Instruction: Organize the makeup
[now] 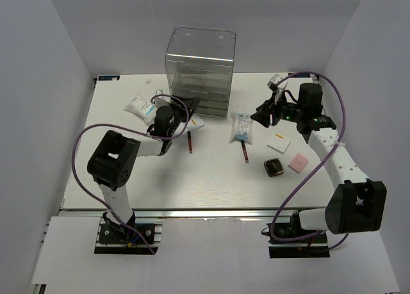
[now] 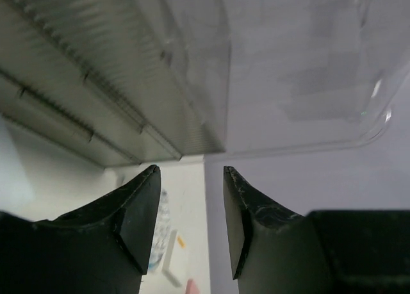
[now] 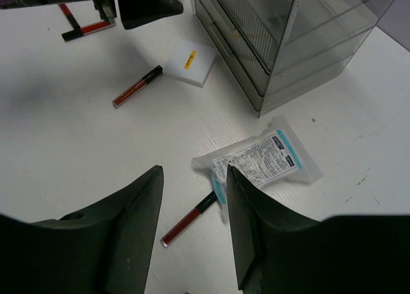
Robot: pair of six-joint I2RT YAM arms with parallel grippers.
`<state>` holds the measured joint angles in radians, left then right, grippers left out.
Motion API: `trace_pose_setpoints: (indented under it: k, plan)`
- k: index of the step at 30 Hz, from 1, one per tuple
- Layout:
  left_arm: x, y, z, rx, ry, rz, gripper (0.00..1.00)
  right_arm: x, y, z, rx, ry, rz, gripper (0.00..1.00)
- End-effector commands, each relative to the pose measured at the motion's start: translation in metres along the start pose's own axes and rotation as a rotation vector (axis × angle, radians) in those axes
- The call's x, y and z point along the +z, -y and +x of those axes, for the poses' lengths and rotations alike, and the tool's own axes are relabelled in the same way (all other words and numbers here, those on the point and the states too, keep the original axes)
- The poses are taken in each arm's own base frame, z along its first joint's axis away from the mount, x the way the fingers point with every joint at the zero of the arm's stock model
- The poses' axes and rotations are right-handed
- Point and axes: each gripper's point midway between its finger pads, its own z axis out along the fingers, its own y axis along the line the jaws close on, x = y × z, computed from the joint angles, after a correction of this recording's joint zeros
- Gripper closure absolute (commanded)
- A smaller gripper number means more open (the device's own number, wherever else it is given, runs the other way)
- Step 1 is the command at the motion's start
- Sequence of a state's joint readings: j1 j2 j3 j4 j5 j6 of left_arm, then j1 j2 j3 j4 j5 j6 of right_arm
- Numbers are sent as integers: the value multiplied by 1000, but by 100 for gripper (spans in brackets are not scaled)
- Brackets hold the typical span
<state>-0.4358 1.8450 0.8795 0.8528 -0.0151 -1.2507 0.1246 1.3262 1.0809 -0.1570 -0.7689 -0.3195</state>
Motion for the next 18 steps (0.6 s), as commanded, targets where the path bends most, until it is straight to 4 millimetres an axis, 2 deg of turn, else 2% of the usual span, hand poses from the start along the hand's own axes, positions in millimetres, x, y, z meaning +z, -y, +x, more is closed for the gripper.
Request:
trace_pose_setpoints:
  k: [1, 3, 4, 7, 13, 18]
  plan:
    - [15, 40, -25, -23, 106, 113, 46, 4, -2, -10, 6, 53, -33, 49]
    - [24, 45, -25, -34, 106, 125, 44, 4, -1, -11, 5, 57, -32, 49]
    - [29, 38, -24, -37, 103, 113, 40, 4, -2, -11, 3, 60, -35, 49]
    - [39, 34, -25, -50, 113, 107, 39, 5, -2, -11, 3, 61, -36, 49]
    - [53, 27, -31, -57, 134, 80, 40, 5, 0, -10, -2, 58, -28, 49]
    - [59, 22, -41, -61, 170, 69, 44, 5, -1, -11, -7, 60, -36, 49]
